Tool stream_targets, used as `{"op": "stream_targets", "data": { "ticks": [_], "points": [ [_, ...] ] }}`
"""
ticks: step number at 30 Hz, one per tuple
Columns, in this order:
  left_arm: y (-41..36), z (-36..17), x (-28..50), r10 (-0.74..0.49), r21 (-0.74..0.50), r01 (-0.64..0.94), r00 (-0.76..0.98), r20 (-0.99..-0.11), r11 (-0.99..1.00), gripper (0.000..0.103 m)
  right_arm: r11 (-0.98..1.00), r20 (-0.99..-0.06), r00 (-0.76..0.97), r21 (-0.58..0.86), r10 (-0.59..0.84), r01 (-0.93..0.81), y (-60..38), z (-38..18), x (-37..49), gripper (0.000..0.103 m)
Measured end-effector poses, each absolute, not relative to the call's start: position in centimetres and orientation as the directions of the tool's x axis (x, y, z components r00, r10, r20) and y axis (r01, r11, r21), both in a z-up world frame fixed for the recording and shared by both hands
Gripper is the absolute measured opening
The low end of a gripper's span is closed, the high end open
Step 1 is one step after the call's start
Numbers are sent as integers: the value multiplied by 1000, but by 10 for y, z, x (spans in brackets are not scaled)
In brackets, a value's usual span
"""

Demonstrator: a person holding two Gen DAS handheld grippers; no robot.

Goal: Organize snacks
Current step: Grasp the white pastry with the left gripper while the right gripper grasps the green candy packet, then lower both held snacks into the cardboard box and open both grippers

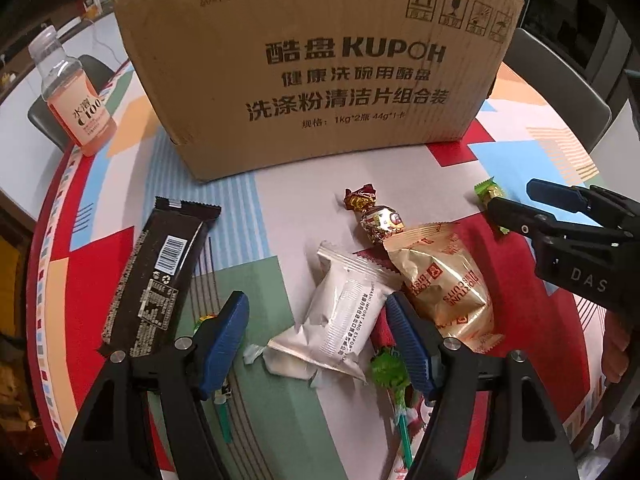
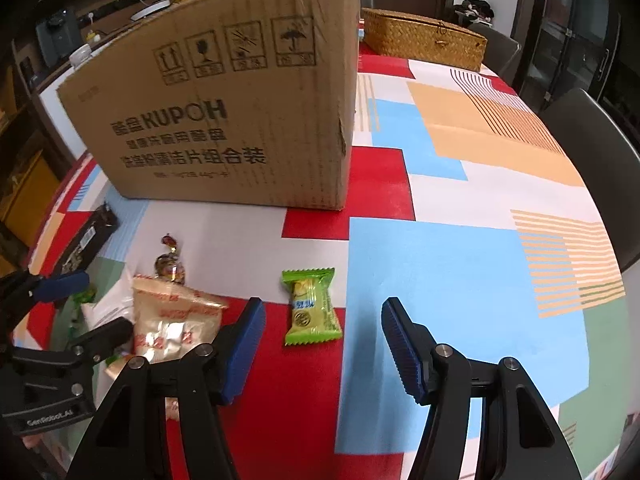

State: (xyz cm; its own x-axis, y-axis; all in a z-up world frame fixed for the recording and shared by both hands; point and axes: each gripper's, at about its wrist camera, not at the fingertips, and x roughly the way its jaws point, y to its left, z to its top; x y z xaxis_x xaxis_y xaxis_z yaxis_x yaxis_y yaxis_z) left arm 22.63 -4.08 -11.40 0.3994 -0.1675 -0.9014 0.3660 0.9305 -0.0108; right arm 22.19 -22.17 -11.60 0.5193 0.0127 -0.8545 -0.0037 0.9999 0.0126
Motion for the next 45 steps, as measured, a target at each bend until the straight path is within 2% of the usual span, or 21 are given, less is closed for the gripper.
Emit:
{"op": "stream_targets", "data": {
  "ticks": [6,11,16,19,32,45],
  "points": [
    [-40,-119,232,-175,-29,358,384,-907,933,50,1000,-865,501,14,23,-22,-218,-124,229,54],
    [-41,-122,238,-189,-52,348,373,-908,936,36,999,-867,499,-5,13,-34,-216,-127,230,41],
    [-45,-122,242,-201,-65,346,374,-905,936,32,999,-866,499,-13,11,-45,-213,-127,228,24],
    [-43,-117,240,-206,-66,345,388,-898,936,32,999,-863,505,-8,18,-48,-212,-123,226,22],
    [-29,-71,213,-242,-72,336,498,-832,939,32,995,-797,601,5,67,-104,-190,-74,198,22],
    [-20,-3,198,-275,-50,345,645,-713,937,32,988,-691,711,36,132,-149,-183,-16,194,22]
  ]
}}
